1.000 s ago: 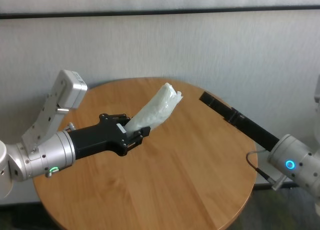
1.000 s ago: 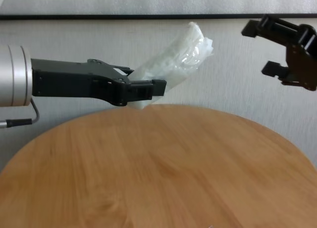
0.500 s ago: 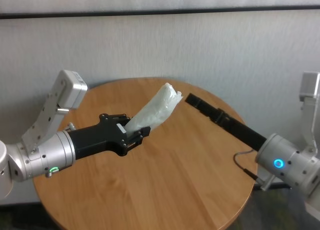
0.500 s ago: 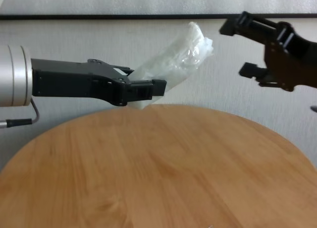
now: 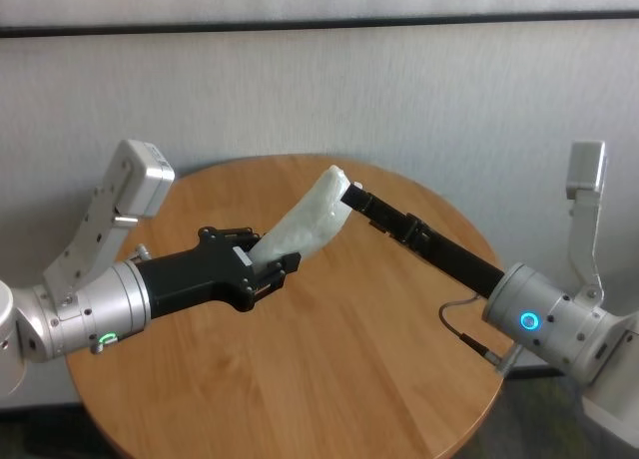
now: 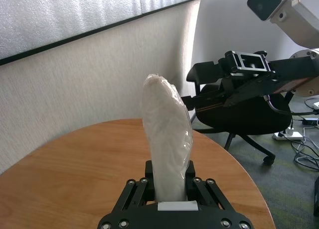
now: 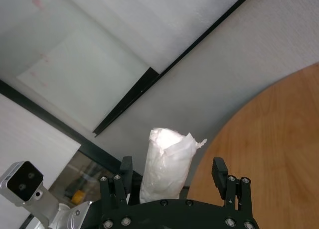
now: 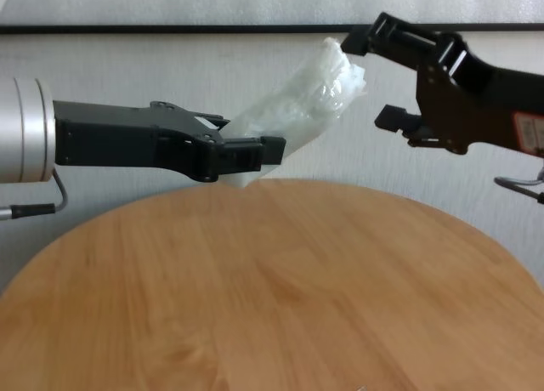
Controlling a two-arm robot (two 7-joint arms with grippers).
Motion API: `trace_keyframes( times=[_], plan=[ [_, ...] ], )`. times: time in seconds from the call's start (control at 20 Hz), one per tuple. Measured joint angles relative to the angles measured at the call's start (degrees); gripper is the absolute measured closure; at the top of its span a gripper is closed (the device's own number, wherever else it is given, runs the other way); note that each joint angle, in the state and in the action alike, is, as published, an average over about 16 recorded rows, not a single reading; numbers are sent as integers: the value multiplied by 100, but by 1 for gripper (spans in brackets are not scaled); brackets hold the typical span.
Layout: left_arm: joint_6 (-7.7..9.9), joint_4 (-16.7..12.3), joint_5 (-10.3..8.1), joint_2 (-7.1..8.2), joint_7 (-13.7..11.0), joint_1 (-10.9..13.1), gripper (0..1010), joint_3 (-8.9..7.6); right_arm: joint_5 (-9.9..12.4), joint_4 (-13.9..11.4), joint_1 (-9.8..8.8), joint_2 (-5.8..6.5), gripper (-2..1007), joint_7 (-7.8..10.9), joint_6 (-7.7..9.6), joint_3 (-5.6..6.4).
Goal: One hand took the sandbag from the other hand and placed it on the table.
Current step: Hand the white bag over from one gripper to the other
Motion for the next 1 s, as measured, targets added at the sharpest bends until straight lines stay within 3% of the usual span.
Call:
trace_keyframes(
  times=[1.0],
  plan=[
    [0,0,0,0,0,0,652,0,200,445,496,-39,3,26,-8,-481]
  ],
)
